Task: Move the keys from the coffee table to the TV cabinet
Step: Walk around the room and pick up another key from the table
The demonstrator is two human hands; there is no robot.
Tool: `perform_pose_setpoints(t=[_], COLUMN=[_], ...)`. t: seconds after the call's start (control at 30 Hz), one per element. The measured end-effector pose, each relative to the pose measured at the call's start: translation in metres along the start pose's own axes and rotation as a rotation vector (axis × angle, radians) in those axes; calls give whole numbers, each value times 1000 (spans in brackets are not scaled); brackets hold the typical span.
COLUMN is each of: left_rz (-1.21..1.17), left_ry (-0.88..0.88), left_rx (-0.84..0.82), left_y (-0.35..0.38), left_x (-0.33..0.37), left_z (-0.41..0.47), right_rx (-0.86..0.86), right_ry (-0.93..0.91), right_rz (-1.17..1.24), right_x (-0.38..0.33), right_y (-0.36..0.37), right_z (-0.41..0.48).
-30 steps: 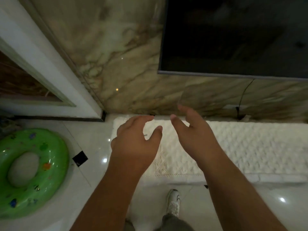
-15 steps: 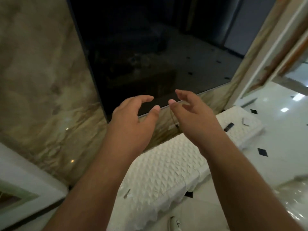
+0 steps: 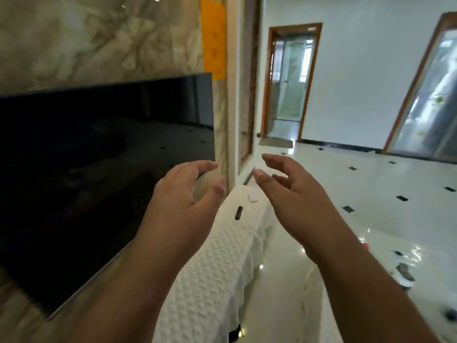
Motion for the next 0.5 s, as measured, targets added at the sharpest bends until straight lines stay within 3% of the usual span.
perform_pose_setpoints(t=[0.27,0.5], left_rz=[-90,-137], left_ry=[131,110], left_rx=[-55,-123], left_y=[57,121], left_x=[104,139], left_z=[59,89], right_rx=[172,241], right_ry=[-34,-19], right_rz=[-40,-41], right_x=[-2,31], right_y=[-104,-162], right_z=[47,87])
Point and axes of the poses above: each hand's wrist, its own z-axis towards the middle knuckle, its own y-axis out of the palm, x = y × z, the point moved 10 cm from there along z, towards the middle knuckle, and after that the axes turned 4 degrees about z, right-handed, at the moved point
